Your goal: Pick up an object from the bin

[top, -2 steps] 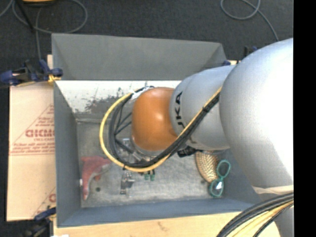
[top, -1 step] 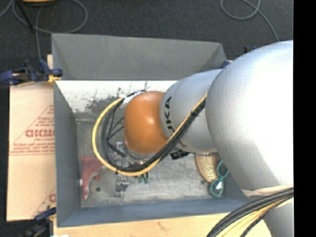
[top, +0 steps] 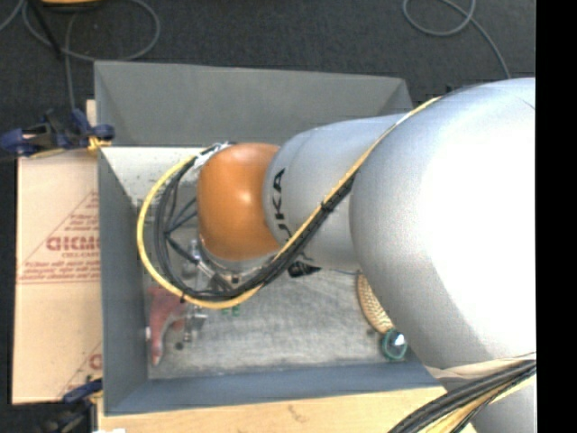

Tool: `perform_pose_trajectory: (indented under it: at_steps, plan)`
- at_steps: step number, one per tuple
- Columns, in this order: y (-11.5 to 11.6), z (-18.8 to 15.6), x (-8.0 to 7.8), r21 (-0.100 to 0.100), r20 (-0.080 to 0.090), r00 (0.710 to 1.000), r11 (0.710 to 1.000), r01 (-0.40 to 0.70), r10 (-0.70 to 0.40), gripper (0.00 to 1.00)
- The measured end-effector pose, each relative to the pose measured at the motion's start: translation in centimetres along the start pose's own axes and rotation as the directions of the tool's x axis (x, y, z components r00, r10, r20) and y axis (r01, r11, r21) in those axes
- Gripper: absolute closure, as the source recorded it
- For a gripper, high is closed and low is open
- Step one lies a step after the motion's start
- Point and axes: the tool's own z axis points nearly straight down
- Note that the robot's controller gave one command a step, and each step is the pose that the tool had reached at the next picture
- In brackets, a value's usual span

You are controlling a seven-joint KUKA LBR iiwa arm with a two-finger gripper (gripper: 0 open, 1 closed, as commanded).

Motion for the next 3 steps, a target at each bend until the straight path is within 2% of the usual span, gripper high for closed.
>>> perform_pose_trajectory:
  at_steps: [1,2,3]
  plan:
    - [3.5,3.2,2.0,0.000,0.000,0.999,0.999,-0.053,0.053,0.00]
    - [3.6,3.0,0.2,-0.001,0.003,0.963,0.963,-0.269,0.269,1.00]
    - [3.6,3.0,0.2,-0.001,0.003,0.963,0.963,-0.268,0.268,1.00]
